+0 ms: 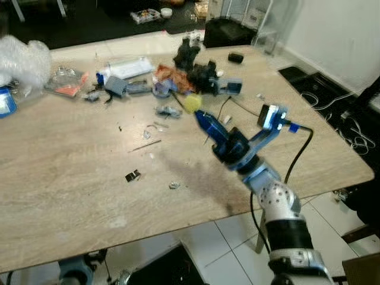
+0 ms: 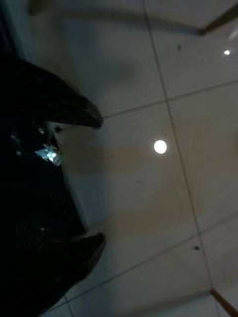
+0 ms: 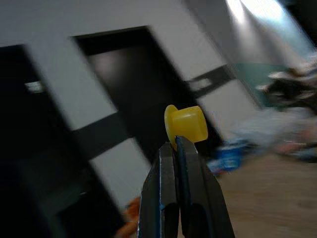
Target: Picking trash to rubbish bin
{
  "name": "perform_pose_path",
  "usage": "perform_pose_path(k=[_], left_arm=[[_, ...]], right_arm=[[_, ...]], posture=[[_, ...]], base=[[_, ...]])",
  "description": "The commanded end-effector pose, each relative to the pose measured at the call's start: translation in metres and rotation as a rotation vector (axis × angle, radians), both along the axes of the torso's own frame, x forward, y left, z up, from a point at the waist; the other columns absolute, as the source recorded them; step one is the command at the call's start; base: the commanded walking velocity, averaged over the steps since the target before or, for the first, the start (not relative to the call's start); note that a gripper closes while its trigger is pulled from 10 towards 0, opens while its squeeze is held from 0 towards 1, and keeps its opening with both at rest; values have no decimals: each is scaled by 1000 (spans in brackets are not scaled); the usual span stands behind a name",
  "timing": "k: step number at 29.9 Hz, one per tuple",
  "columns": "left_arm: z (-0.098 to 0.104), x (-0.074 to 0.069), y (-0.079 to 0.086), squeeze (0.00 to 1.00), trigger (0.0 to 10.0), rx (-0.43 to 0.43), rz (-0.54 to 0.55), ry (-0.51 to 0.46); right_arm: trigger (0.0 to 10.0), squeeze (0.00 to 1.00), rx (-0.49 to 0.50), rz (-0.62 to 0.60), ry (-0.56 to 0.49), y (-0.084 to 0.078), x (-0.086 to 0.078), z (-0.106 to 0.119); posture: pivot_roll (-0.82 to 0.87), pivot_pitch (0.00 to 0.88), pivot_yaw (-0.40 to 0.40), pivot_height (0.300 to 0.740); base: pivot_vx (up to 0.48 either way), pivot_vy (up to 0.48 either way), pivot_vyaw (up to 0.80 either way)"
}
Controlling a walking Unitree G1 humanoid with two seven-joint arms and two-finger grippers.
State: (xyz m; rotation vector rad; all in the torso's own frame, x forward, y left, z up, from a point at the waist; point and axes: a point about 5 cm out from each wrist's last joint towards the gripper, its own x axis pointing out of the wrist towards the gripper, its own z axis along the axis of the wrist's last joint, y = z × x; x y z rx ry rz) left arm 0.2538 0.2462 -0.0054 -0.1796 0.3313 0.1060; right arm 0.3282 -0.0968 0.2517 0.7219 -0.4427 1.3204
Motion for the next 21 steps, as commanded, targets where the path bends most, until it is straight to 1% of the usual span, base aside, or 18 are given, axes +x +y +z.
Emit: perform_pose_path(k=[1, 2, 3, 4, 5, 6, 7, 9, 10, 11, 13, 14, 15, 16, 18, 19, 20, 21], left_arm=[[-7, -9, 5, 0, 10000, -11, 28, 39], [-7, -8, 6, 0, 10000, -11, 34, 48], [-8, -7, 7, 0, 10000, -12, 37, 64], [-9, -6, 7, 0, 10000, -12, 36, 79], [-9, -6, 7, 0, 10000, -12, 36, 79], [-10, -6, 6, 0, 10000, -15, 33, 91], [-10, -6, 6, 0, 10000, -15, 33, 91], [-16, -8, 2, 0, 10000, -27, 39, 143], [-22, -12, 0, 0, 10000, -31, 42, 183], [-22, -12, 0, 0, 10000, -31, 42, 183], [-34, -24, -3, 0, 10000, -35, 44, 271], [-34, -24, -3, 0, 10000, -35, 44, 271], [-43, -34, -6, 0, 10000, -32, 36, 336], [-43, -34, -6, 0, 10000, -32, 36, 336], [-50, -43, -8, 0, 10000, -29, 24, 392], [-50, -43, -8, 0, 10000, -29, 24, 392], [-55, -51, -9, 0, 10000, -33, 24, 434], [-57, -53, -9, 0, 10000, -37, 28, 447]], right_arm=[[0, 0, 5, 43, -17, 3, -6, 2], [157, 0, -10, 81, -15, 10, -16, -5], [4314, 0, -26, 100, -7, 17, -22, -11], [9608, 0, -48, 105, 9, 23, -26, -17], [9608, 0, -48, 105, 9, 23, -26, -17], [10000, 0, -83, 87, 39, 29, -28, -25], [10000, 0, -83, 87, 39, 29, -28, -25], [10000, 0, -167, -32, 156, 40, -20, -43], [10000, 0, -213, -87, 202, 44, -16, -53], [10000, 0, -213, -87, 202, 44, -16, -53], [10000, 0, -257, -122, 240, 47, -15, -64], [10000, 0, -257, -122, 240, 47, -15, -64], [10000, 0, -268, -120, 249, 48, -17, -67], [10000, 0, -268, -120, 249, 48, -17, -67], [10000, 0, -270, -123, 250, 48, -20, -67], [10000, 0, -270, -123, 250, 48, -20, -67], [10000, 0, -270, -134, 256, 48, -21, -66], [10000, 0, -270, -139, 259, 48, -22, -66]], posture=[[-36, 166, 10, 740], [-40, 153, 17, 740], [-48, 139, 27, 740], [-53, 132, 32, 740], [-53, 132, 32, 740], [-54, 129, 34, 740], [-54, 129, 34, 740], [-64, 116, 39, 740], [-69, 110, 44, 740], [-69, 110, 44, 740], [-75, 101, 50, 740], [-75, 101, 50, 740], [-85, 94, 57, 740], [-85, 94, 57, 740], [-88, 91, 63, 740], [-88, 91, 63, 740], [-86, 87, 63, 740], [-86, 87, 63, 740]], base=[[0, 0, 0], [0, 0, 0], [0, 0, 0], [0, 0, 0], [0, 0, 0], [0, 0, 0], [0, 0, 0], [0, 0, 0], [0, 0, 0], [0, 0, 0], [0, 0, 0], [0, 0, 0], [-251, 0, 0], [-251, 0, 0], [-281, 0, 0], [-281, 0, 0], [-285, 0, 0], [-285, 0, 0]])
